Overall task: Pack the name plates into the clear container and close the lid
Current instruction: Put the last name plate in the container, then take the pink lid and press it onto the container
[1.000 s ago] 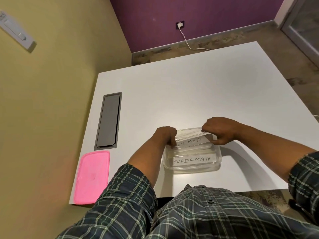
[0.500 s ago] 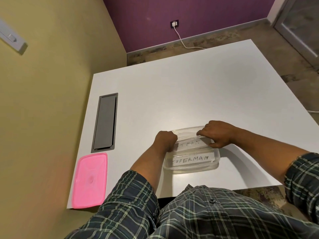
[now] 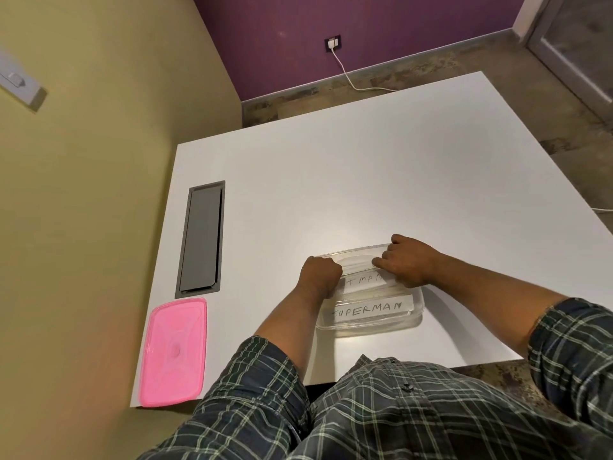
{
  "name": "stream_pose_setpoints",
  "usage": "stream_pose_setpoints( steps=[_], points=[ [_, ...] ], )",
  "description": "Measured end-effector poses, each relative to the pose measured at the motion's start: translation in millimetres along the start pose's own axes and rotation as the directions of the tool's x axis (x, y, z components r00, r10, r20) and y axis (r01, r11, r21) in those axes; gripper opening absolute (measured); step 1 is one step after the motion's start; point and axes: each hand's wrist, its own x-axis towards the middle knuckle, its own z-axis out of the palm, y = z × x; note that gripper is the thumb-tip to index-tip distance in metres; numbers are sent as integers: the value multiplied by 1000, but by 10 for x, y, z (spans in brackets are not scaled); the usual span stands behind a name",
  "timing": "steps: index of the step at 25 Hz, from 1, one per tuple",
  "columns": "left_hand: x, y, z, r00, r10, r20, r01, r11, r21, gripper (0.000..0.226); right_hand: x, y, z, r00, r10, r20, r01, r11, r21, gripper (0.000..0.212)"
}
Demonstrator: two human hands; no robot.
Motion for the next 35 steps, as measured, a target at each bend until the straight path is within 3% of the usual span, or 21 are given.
stream_pose_setpoints(
  steps=[6, 11, 16, 20, 23, 25, 29, 35],
  points=[
    [3, 12, 13, 1000, -5, -8, 5, 1000, 3, 19, 44, -39, -18, 999, 31, 24, -31, 1000, -5, 36],
    [-10, 6, -6, 1000, 18, -1, -18, 1000, -1, 18, 94, -45, -129, 992, -6, 127, 11, 999, -32, 31],
    [-93, -111, -2, 994, 34, -99, -49, 988, -146, 28, 128, -24, -280, 982, -70, 178, 76, 997, -29, 37],
    [-225, -236, -22, 959, -43, -279, -36, 961, -273, 31, 207, -25, -470, 989, -129, -69, 133, 990, 55, 46],
    [-410, -403, 35, 919, -215, -332, 61, 906, -419, 33, 412, -62, -658, 942, -122, -313, 145, 988, 49, 29],
    [-575, -554, 125, 886, -325, -330, 134, 862, -488, 34, 596, -125, -820, 924, -59, -379, 102, 990, 94, 16],
    [-991, -853, 423, 821, -527, -218, 327, 748, -578, 43, 1033, -321, -1078, 951, 56, -305, 17, 973, 232, 33],
    [-1731, -1167, 1057, 692, -712, 119, 600, 476, -643, 68, 1720, -719, -1492, 979, -26, -202, 64, 980, 186, 52]
  ],
)
